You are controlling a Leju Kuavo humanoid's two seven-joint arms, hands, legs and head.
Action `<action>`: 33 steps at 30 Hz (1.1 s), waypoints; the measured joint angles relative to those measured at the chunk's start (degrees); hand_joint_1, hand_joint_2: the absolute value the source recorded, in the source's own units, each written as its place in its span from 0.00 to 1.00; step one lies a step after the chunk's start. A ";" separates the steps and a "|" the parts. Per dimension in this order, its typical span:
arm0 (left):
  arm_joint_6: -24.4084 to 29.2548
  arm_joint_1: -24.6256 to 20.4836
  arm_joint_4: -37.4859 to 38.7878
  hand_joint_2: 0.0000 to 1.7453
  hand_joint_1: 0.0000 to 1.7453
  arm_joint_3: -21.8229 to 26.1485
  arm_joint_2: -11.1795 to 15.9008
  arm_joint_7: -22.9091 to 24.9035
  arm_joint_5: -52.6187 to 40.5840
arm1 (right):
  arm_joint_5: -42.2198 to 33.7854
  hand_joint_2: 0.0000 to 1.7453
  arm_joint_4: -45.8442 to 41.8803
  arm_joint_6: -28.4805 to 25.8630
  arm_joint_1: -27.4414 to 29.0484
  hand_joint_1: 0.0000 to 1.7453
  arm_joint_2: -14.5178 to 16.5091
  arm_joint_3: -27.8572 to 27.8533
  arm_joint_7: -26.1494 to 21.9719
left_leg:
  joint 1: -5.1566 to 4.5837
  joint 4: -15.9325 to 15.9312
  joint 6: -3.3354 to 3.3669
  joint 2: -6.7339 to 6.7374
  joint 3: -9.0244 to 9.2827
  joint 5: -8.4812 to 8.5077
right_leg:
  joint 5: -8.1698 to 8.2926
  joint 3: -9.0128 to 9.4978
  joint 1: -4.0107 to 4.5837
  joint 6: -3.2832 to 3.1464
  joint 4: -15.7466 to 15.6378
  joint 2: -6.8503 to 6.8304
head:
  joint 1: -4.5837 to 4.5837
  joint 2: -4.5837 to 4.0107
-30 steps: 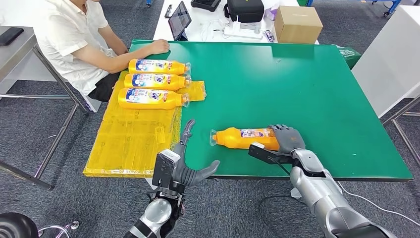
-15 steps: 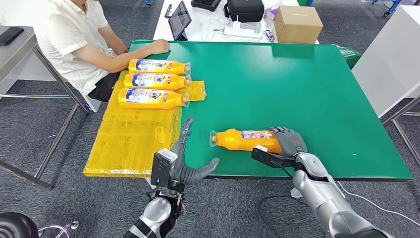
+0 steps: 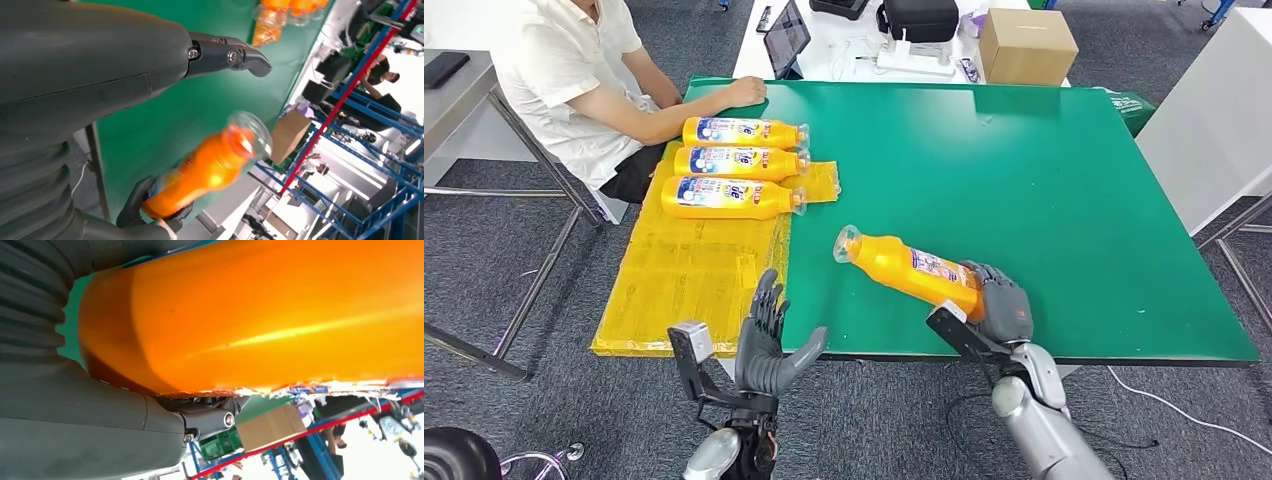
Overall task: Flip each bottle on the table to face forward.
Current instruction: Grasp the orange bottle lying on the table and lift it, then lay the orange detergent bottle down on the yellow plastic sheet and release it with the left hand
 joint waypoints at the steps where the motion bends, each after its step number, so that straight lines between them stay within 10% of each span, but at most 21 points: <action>1: 0.00 0.47 -0.58 1.00 0.00 0.00 0.26 0.24 0.46 | -0.11 1.00 -0.65 -0.44 0.59 0.99 0.45 -0.22 -0.04 | 0.00 0.00 0.00 0.00 -0.01 0.00 | 0.00 -0.01 0.00 0.00 0.00 0.00 | 0.01 0.00; 20: -0.47 4.01 -7.99 1.00 0.00 -0.09 3.03 2.79 3.42 | -0.55 1.00 -5.61 -2.38 4.22 0.99 6.30 -0.75 -1.40 | 0.00 0.00 0.00 0.01 -0.05 0.00 | 0.00 -0.07 -0.01 0.00 0.00 0.01 | 0.03 0.00; 33: -4.27 1.32 -6.47 1.00 0.00 -1.70 2.76 9.42 14.47 | -9.70 1.00 -5.59 0.36 4.11 0.97 13.86 14.26 -8.37 | 0.12 0.00 -0.02 0.10 -0.09 0.02 | 0.00 -0.18 0.05 -0.03 0.03 0.02 | 0.02 0.00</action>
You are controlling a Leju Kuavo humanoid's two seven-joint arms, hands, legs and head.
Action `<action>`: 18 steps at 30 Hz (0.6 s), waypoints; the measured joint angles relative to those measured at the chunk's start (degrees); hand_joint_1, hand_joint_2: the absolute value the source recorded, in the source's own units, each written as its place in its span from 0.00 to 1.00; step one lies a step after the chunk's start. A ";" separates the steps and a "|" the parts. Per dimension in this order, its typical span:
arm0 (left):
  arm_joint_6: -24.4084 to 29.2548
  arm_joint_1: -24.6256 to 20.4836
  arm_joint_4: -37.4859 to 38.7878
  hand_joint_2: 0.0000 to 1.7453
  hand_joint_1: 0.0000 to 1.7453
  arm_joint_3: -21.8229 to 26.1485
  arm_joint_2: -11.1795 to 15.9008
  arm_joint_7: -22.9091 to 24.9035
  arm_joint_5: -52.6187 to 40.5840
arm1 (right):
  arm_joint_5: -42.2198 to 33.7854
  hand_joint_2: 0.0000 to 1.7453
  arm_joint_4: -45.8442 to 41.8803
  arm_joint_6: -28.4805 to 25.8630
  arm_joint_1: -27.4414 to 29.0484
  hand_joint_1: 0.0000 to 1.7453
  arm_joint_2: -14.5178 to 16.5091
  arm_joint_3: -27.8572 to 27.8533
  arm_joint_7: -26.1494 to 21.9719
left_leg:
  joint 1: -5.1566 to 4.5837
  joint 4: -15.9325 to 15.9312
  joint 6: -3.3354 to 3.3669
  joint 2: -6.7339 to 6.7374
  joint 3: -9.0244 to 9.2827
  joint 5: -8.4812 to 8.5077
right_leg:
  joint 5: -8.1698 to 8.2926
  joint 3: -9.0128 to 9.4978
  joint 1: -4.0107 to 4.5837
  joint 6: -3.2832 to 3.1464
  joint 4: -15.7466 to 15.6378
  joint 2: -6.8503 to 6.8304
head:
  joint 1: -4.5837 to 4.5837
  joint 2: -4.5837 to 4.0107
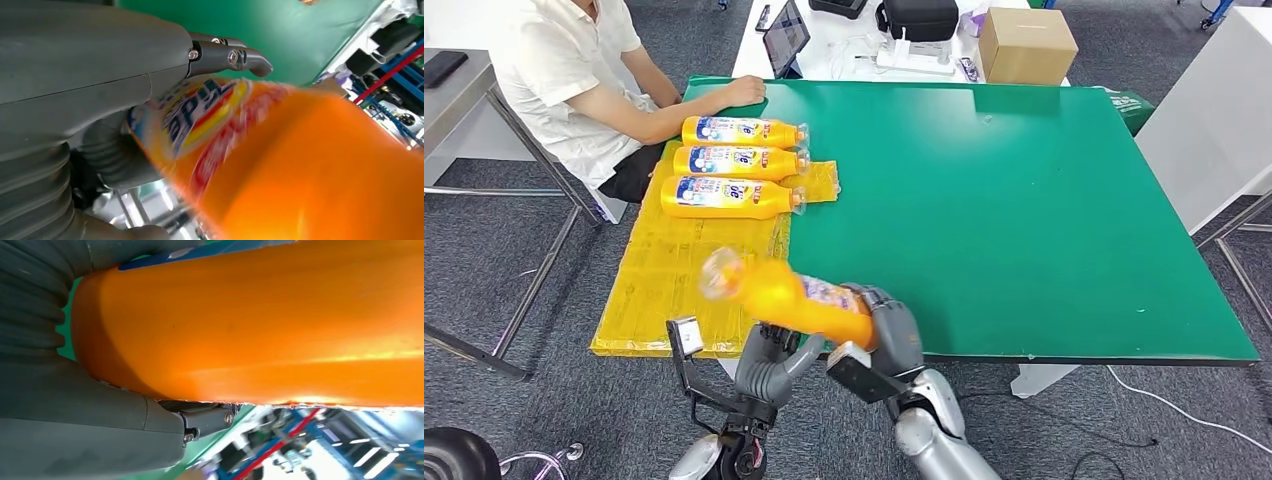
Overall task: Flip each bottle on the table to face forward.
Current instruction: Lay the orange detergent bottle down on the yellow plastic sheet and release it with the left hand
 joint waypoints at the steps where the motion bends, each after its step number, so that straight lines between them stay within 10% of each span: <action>1: -0.12 -0.08 0.09 1.00 0.00 -0.01 0.01 0.03 0.58 | -0.63 1.00 0.00 -0.08 0.00 0.97 0.21 0.74 -0.48 | 0.00 0.00 0.00 -0.01 -0.01 0.00 | 0.00 0.00 -0.01 0.00 0.00 0.00 | -0.01 0.00; 18: 1.90 -1.48 0.63 1.00 0.00 -0.97 -0.09 -3.78 -2.22 | -3.99 1.00 -0.15 -0.94 0.23 0.98 0.91 4.42 -2.13 | 0.00 0.00 0.00 -0.01 -0.02 0.00 | 0.00 -0.03 0.01 0.00 0.00 0.00 | 0.01 0.00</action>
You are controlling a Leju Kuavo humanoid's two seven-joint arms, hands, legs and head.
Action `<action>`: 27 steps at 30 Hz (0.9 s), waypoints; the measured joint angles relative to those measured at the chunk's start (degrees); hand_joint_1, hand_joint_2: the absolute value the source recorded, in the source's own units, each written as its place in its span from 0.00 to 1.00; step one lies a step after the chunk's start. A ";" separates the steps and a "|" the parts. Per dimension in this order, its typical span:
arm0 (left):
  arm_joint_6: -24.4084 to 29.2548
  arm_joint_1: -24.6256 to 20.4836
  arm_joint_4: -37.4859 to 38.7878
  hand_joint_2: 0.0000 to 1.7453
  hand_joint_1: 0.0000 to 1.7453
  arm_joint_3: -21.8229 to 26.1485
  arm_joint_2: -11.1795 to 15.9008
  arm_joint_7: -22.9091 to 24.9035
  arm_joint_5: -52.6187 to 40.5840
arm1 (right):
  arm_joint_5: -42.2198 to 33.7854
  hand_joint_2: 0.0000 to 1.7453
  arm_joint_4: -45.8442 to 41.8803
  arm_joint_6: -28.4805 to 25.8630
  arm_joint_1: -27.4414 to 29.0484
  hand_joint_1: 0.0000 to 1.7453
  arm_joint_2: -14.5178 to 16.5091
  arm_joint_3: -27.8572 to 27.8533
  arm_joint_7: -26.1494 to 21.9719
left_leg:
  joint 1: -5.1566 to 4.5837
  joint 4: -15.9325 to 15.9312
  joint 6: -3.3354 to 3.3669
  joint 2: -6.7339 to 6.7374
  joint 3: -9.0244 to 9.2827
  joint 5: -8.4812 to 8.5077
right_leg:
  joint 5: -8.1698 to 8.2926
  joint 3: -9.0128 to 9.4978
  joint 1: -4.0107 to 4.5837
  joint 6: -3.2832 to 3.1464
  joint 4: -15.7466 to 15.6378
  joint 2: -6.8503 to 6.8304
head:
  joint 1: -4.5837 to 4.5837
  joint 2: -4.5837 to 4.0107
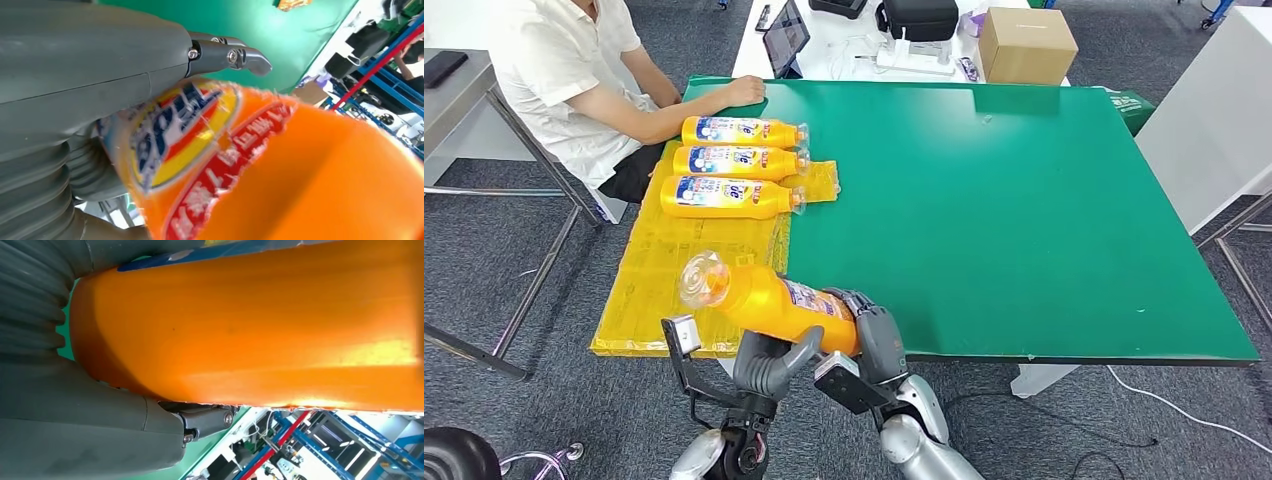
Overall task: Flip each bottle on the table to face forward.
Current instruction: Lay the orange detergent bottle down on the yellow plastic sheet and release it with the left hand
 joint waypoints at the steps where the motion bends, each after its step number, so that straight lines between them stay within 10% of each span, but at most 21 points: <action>1: 0.15 -0.15 0.03 1.00 0.00 -0.11 -0.11 -0.61 -0.31 | -0.17 1.00 0.00 0.05 0.09 0.98 0.02 0.26 -0.14 | 0.00 0.00 0.00 0.00 0.00 0.00 | 0.00 0.00 0.00 0.00 0.00 0.00 | 0.01 0.00; 3: 0.23 -0.40 0.00 1.00 0.18 -0.17 -0.28 -1.79 -0.70 | -0.50 1.00 0.01 0.34 0.22 0.97 0.03 0.81 -0.29 | 0.00 0.00 0.00 0.00 -0.01 0.00 | 0.00 0.00 0.00 0.00 0.00 0.00 | 0.00 0.00; 6: 0.64 -0.56 -0.68 1.00 0.91 -0.16 -0.33 -3.83 -1.67 | -0.82 1.00 0.26 2.23 0.13 0.97 0.04 1.71 0.00 | 0.00 0.00 0.00 0.01 -0.01 0.00 | 0.00 -0.01 0.01 0.00 0.00 0.00 | -0.01 0.00; 7: 1.13 -0.51 -1.02 1.00 1.00 -0.15 -0.35 -4.92 -2.44 | -0.88 1.00 0.46 3.23 -0.03 0.97 0.06 2.09 0.33 | 0.00 0.00 0.00 0.02 -0.01 0.00 | 0.01 -0.02 0.01 -0.01 0.00 0.00 | -0.01 0.00; 15: 5.53 0.28 -2.43 1.00 1.00 -0.11 -0.78 -12.39 -9.55 | -0.55 1.00 2.14 8.37 -2.49 0.97 0.13 4.77 1.65 | 0.00 0.00 0.00 0.09 -0.01 0.00 | 0.02 -0.11 0.01 -0.03 -0.01 0.02 | 0.00 0.00; 16: 5.49 0.27 -2.43 1.00 1.00 -0.11 -0.80 -12.31 -9.51 | -0.36 1.00 2.34 8.44 -2.76 0.93 0.11 4.95 1.74 | 0.00 0.00 0.00 0.10 -0.01 0.00 | 0.02 -0.11 0.00 -0.03 -0.01 0.02 | -0.01 0.00; 20: 2.86 -0.09 -2.14 1.00 1.00 0.30 -0.68 -9.62 -6.04 | 0.82 1.00 3.42 8.51 -3.79 0.03 -0.02 5.35 1.83 | 0.00 0.00 0.00 0.10 -0.01 0.00 | 0.02 -0.10 0.00 -0.03 0.00 0.02 | -0.01 0.00; 27: -0.48 -0.90 -1.84 1.00 1.00 1.40 -0.33 -7.96 -4.10 | 1.19 1.00 5.11 9.44 -4.29 0.03 -0.34 5.46 1.76 | 0.00 0.00 0.00 0.09 -0.02 0.00 | 0.02 -0.10 0.00 -0.03 0.00 0.02 | -0.01 0.00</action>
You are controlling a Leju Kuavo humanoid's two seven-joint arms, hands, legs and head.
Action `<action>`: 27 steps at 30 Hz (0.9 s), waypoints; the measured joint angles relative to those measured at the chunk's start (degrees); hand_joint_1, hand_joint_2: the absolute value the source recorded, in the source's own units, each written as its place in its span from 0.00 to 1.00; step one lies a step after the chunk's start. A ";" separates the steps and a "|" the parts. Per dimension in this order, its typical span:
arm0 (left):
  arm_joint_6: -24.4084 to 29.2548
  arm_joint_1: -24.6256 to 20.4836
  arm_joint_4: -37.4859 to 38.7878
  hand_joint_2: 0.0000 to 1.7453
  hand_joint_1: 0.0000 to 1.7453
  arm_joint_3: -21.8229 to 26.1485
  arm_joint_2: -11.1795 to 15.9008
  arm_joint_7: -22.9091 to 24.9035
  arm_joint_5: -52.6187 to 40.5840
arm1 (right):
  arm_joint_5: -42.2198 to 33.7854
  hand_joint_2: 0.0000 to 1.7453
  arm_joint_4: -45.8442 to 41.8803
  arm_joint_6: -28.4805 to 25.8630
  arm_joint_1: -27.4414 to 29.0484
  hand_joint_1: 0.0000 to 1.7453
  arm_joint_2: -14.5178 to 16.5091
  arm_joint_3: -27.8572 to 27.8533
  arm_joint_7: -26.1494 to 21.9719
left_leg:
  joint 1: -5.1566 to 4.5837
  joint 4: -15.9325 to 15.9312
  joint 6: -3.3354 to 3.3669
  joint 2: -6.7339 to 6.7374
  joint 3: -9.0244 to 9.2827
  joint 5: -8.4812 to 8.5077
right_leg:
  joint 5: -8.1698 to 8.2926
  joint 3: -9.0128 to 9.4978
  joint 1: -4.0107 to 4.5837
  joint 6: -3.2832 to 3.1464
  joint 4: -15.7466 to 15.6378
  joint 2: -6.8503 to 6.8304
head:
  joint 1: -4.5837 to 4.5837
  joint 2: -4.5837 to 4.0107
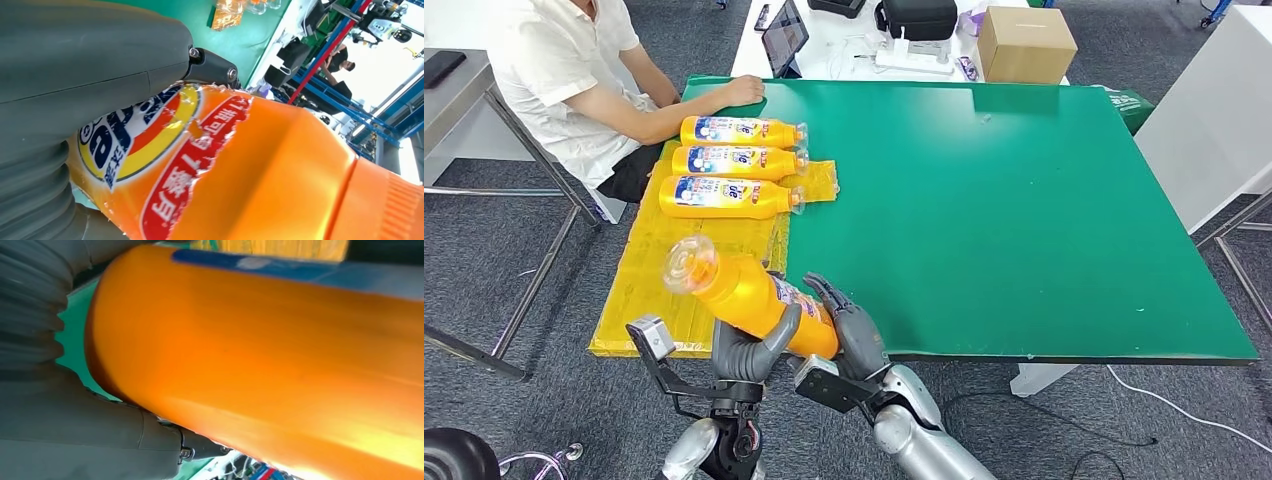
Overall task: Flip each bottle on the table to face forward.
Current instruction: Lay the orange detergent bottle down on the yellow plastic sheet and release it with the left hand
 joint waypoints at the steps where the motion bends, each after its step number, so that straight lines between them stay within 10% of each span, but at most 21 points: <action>1: -0.13 -0.06 0.00 1.00 1.00 0.02 0.03 0.05 0.02 | 0.03 1.00 0.19 0.02 0.00 0.03 -0.02 0.02 0.02 | 0.00 0.00 0.00 0.00 0.00 0.00 | 0.00 0.00 0.00 0.00 0.00 0.00 | 0.01 0.00; 4: -0.29 -0.22 0.00 1.00 1.00 0.02 0.08 0.11 0.03 | 0.04 1.00 0.74 0.05 -0.02 0.01 -0.09 0.03 0.09 | 0.00 0.00 0.00 -0.01 -0.02 0.00 | 0.00 0.00 0.00 0.00 0.00 0.00 | 0.00 0.00; 8: -0.58 -0.39 0.00 1.00 1.00 0.00 0.08 0.36 0.24 | -0.34 0.00 1.33 0.02 -0.14 0.00 -0.15 0.05 -0.35 | 0.00 0.00 0.00 0.00 -0.02 0.00 | 0.00 0.00 0.00 0.00 0.00 0.00 | 0.00 0.00; 21: -1.26 -0.14 -1.57 1.00 1.00 6.07 1.48 1.14 -4.76 | -0.32 0.00 -3.99 -14.08 8.33 0.00 -1.41 -3.35 -6.45 | 0.00 0.00 -0.01 -0.03 -0.12 -0.02 | -0.01 -0.05 0.03 0.00 0.01 -0.01 | 0.01 0.00; 27: 8.72 -0.57 -3.93 1.00 1.00 11.22 1.65 -0.09 -15.75 | 3.10 0.00 -9.55 -16.09 12.05 0.00 -1.53 -10.96 -4.15 | 0.01 0.00 -0.01 -0.06 -0.11 0.02 | -0.01 -0.06 0.04 -0.01 -0.01 -0.02 | 0.02 0.00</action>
